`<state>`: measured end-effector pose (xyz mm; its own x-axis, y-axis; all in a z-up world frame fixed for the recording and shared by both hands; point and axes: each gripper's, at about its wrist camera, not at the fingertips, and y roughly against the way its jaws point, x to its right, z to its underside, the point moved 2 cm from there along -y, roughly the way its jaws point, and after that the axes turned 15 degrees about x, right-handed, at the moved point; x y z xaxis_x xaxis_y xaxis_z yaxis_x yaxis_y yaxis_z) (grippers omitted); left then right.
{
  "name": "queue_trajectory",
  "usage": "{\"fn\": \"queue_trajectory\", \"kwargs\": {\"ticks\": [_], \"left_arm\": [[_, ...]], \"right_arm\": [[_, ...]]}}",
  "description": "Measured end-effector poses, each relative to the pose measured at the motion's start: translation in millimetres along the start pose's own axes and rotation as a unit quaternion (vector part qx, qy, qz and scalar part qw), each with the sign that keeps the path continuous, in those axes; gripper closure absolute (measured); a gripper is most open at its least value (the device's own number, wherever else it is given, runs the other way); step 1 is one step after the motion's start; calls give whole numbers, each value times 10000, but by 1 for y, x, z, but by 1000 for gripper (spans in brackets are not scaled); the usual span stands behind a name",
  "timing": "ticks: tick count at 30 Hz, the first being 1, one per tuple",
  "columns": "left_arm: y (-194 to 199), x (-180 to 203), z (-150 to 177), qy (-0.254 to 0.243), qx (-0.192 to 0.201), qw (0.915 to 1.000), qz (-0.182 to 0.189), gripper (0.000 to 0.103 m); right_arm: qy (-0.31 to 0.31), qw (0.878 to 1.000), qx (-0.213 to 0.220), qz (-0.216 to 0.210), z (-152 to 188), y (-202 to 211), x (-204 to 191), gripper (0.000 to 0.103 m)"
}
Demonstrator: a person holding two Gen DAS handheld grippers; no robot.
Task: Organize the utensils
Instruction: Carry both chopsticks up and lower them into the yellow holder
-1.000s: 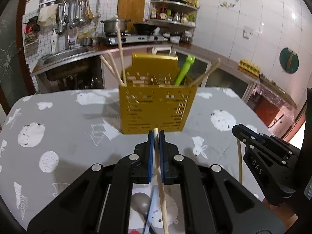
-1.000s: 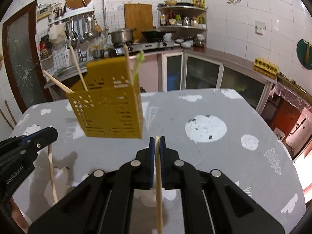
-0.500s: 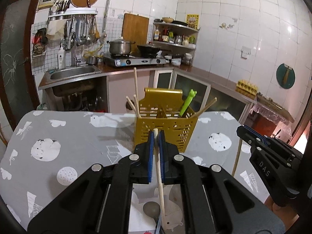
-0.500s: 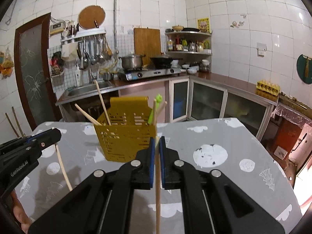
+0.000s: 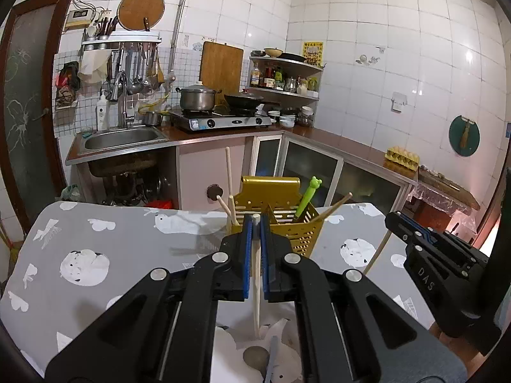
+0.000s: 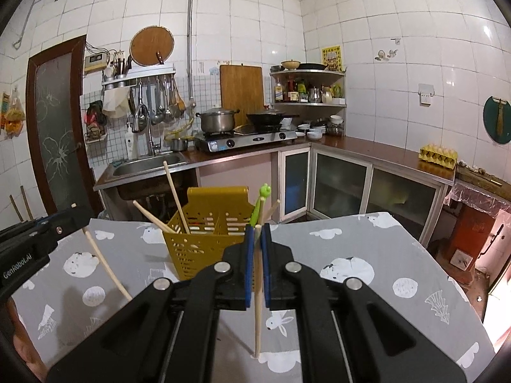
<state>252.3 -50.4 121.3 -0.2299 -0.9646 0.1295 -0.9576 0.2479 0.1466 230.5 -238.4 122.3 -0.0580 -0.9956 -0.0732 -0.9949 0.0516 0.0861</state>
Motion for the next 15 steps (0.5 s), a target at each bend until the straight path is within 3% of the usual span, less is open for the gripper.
{"fn": "queue_trajectory", "kwargs": {"ticks": [15], "left_arm": [[-8,-2,-44,-197,356,9992,-14,99]], "right_arm": [[-64,9997,202,-106,-38,-13,2,98]]}}
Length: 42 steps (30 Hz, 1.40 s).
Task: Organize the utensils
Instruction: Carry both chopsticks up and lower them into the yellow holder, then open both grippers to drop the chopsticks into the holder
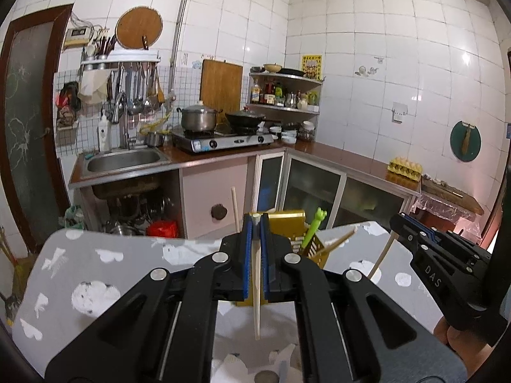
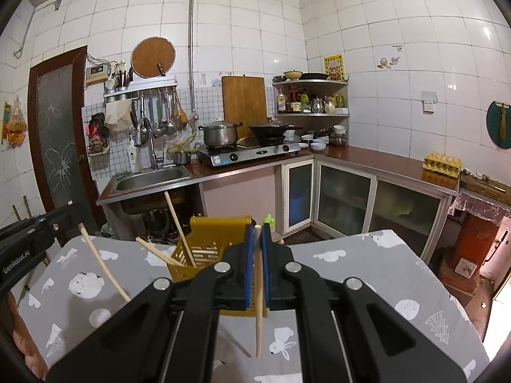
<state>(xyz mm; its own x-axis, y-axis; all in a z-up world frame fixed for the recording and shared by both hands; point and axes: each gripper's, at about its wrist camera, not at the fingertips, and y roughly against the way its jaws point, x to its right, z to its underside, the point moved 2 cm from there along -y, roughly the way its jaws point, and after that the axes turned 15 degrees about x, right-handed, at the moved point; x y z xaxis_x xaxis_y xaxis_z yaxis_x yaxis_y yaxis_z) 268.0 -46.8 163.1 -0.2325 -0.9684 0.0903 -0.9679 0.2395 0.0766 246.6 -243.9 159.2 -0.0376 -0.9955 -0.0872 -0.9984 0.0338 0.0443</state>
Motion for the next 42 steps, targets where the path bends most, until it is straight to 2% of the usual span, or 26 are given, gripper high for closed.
{"fn": "queue_trajectory", "kwargs": {"ticks": [10,14,18,23,32,38,42], "left_arm": [[-14,13,-73,-242,543,9982,-5,99],[-34,18,-84,-403,612,9973,-79,99],[-66,20,-78,-495,532,9973,-120,99],[-115,20,-47,-585,284,9977,-167,100],[-171,15,10,-485,-81,9988,-87,99],[-184,2,44,-367,-403,9984,-130,99],[-177,-2,48,-310,-483,9983,-129,99]], "right_arm": [[-148,9994,258,-194,-76,-26,-7,98],[-24,9992,381,-140,-96,-44,-16,98],[-59,9990,432,-126,-100,-68,-19,98],[-91,9995,291,-87,-81,-106,-14,98],[-127,9996,-239,45,-15,-157,8,98],[-114,9984,-557,24,26,-168,13,98],[73,9974,-709,-31,37,-164,11,97]]}}
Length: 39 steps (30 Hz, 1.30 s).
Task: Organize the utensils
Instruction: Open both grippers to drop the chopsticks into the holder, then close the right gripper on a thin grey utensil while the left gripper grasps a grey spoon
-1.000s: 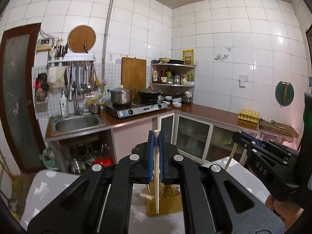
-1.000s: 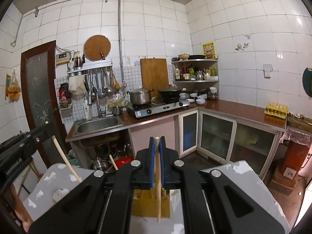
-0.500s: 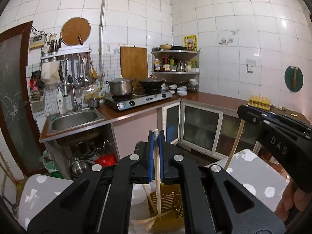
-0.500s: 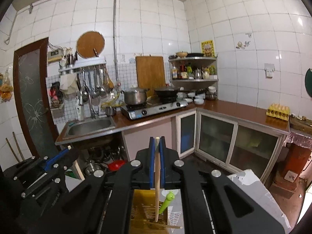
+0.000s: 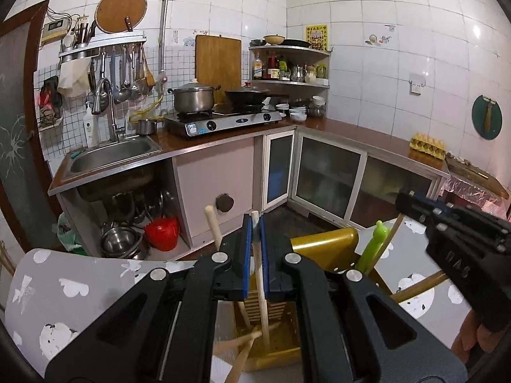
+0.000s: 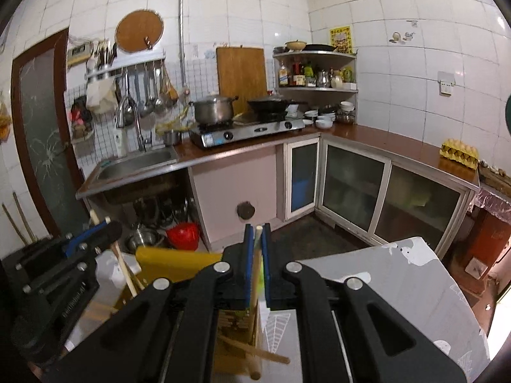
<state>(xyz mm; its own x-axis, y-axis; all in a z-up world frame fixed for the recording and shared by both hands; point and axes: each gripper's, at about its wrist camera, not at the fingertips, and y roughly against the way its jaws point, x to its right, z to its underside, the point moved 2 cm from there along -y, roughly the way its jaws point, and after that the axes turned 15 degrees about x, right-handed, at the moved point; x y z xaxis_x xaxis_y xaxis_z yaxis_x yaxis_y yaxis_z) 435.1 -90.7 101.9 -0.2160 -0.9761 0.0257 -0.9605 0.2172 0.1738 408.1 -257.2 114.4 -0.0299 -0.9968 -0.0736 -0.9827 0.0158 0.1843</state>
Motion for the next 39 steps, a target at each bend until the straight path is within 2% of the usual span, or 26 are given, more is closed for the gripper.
{"fn": "queue_trajectory", "kwargs": {"ticks": [2,4,5,6,8,10,12,15,21,29,33,39], "left_arm": [[15,-3,-8,12,67,10000,-10,99],[31,-5,-17,16,131,9999,-9,96],[41,-6,-22,9,141,9999,-5,84],[52,-8,-27,2,177,9998,-13,64],[76,-13,-36,-37,357,9993,-118,38],[99,-20,-42,-87,540,9982,-229,29],[118,-28,-44,-70,572,9979,-288,15],[148,-45,-37,-29,571,9973,-455,5],[175,-72,-4,37,286,9970,-716,5],[185,-109,70,189,-305,9933,-1098,5],[186,-118,105,98,-562,9917,-1156,5],[187,-136,140,148,-872,9887,-1208,5]], "right_arm": [[29,10000,-75,17,-2,6,0,96],[-29,9999,-112,65,-6,15,4,80],[-86,9999,-61,105,-10,23,6,51],[-115,9998,9,139,-13,30,8,38],[-48,9997,88,239,-20,48,12,38],[-10,9994,92,331,-24,63,13,37],[-3,9991,86,422,-24,78,15,33],[0,9985,-22,542,-16,97,16,32],[77,9966,-395,716,26,117,2,32],[61,9921,-1019,730,109,124,-26,33],[-24,9895,-1251,721,143,128,-38,33],[-50,9862,-1490,726,174,131,-58,33]]}}
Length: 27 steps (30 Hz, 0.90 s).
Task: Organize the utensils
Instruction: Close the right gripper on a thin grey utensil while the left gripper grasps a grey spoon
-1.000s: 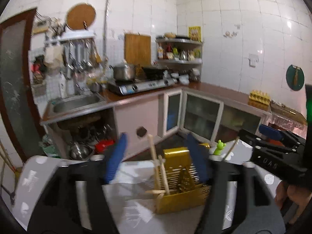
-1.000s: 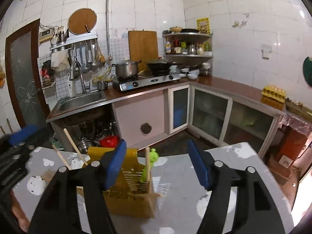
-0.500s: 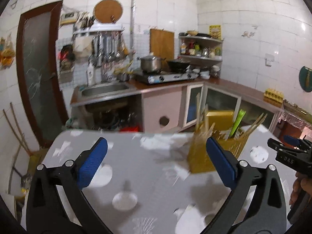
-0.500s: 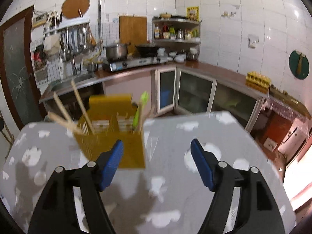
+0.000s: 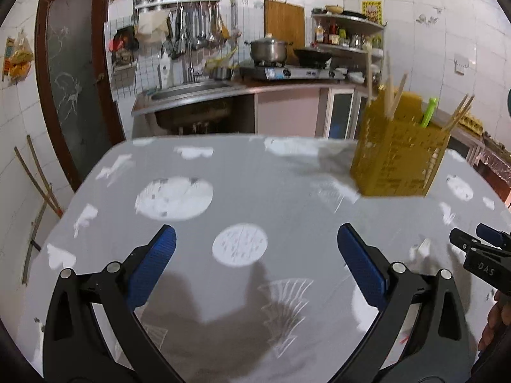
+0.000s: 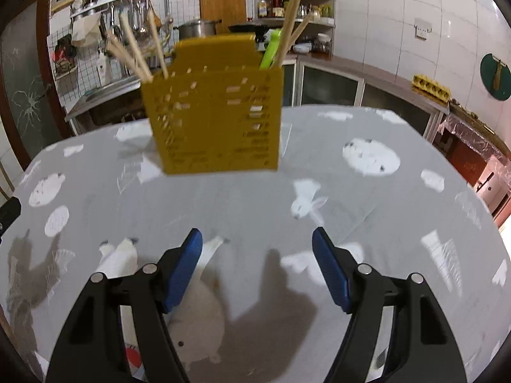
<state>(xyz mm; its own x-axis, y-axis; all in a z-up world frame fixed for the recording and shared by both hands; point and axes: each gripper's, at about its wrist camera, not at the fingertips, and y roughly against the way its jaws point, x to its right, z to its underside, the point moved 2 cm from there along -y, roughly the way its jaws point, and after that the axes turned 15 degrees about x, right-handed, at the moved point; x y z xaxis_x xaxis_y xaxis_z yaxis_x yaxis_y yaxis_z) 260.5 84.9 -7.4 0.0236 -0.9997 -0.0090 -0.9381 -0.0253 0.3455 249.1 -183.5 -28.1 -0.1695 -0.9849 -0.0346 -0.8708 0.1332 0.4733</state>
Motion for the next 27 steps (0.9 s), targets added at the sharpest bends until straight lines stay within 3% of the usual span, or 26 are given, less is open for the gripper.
{"fn": "queue_trajectory", "kwargs": {"ticks": [2,7,9,13,18,22,27], "left_arm": [[-3,-7,7,14,-68,10000,-54,5],[-4,-20,18,145,-175,9996,-141,5],[-4,-22,18,190,-196,9995,-135,5],[-3,-16,17,126,-177,9997,-139,5],[-2,-1,18,66,-240,9996,-93,5],[-2,16,21,35,-326,9995,-10,5],[-4,43,25,85,-501,9986,157,5]], "right_arm": [[14,10000,-74,30,5,-1,-6,34],[-53,9993,-376,20,6,-10,-20,47],[-75,9984,-561,13,8,-16,-25,59],[-144,9967,-799,-38,13,-24,-33,69],[-162,9954,-942,-114,19,-32,-41,92],[-160,9963,-819,-210,15,-31,-33,93],[-172,9960,-830,-296,7,-33,4,93]]}}
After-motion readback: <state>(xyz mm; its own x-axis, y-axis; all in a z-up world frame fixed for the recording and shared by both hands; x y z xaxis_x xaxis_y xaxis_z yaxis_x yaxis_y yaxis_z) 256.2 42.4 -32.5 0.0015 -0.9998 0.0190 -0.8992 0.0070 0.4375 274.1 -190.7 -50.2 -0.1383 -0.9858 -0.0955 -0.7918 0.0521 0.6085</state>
